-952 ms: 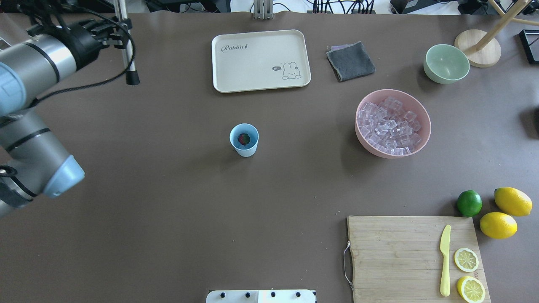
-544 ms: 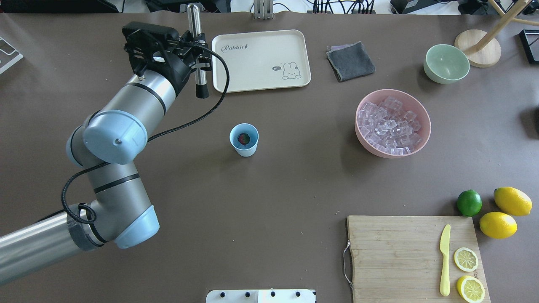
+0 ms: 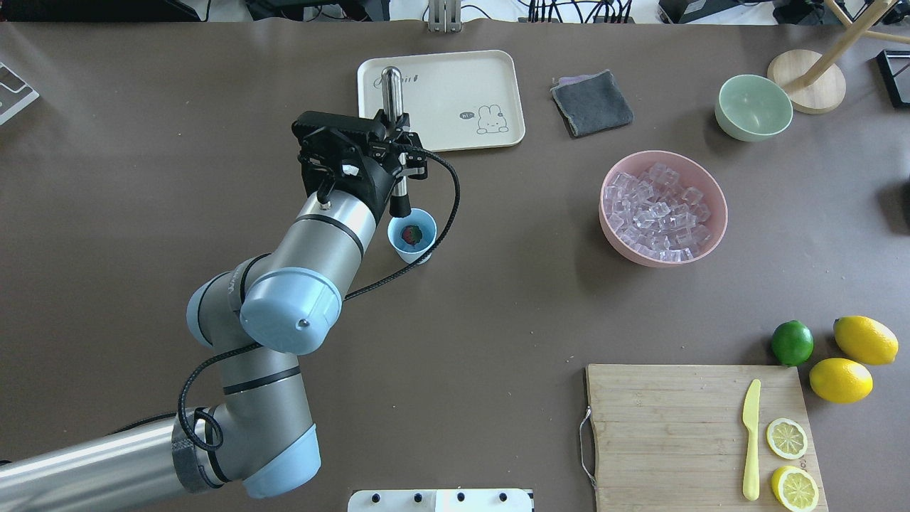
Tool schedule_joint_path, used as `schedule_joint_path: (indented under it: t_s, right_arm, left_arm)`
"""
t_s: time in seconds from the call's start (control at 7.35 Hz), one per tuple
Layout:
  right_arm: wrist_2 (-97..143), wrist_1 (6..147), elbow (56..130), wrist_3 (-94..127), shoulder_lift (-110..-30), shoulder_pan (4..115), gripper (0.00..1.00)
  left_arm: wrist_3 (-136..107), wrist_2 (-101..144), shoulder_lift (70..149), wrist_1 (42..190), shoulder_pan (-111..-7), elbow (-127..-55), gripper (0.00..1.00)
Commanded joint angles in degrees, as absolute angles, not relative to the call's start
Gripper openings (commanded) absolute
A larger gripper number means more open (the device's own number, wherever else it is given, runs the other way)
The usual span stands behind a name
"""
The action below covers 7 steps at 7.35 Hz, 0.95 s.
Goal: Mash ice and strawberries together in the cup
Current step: 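Carry the metal rod with the left gripper over the cup and lower it in, then press the metal rod down into the cup contents with the left gripper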
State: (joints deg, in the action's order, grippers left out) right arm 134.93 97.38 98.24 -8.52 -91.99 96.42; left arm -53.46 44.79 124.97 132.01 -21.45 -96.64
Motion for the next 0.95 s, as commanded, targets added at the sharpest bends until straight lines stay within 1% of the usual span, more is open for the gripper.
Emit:
schedule_joint_path:
  t_s: [0.0,0.14,0.41,0.68,0.82]
  right_arm:
    - [134.74,97.38,98.35,-8.53,-92.37,96.42,0.99]
    - [134.74,97.3,98.35,-8.7,-92.81,96.42,0.99]
    - [134.74,97.29,98.35,-8.88,-93.25,96.42,0.99]
    - [134.56,97.29,98.35,-8.88,-93.25,96.42,0.99]
    - [134.56,97.29,98.35,-8.96,-93.34,96.5,0.99]
  left_arm:
    - [-54.14,42.98,124.72,132.36,-19.42,-95.72,0.29]
    - [-56.58,42.98,124.8,132.36,-19.34,-93.54,0.29]
    - [-56.78,42.98,124.8,132.71,-19.34,-92.12,0.29]
    - [-56.69,42.89,124.8,136.39,-19.07,-89.84,0.29]
    - [-56.69,42.89,124.8,136.41,-19.07,-89.82,0.29]
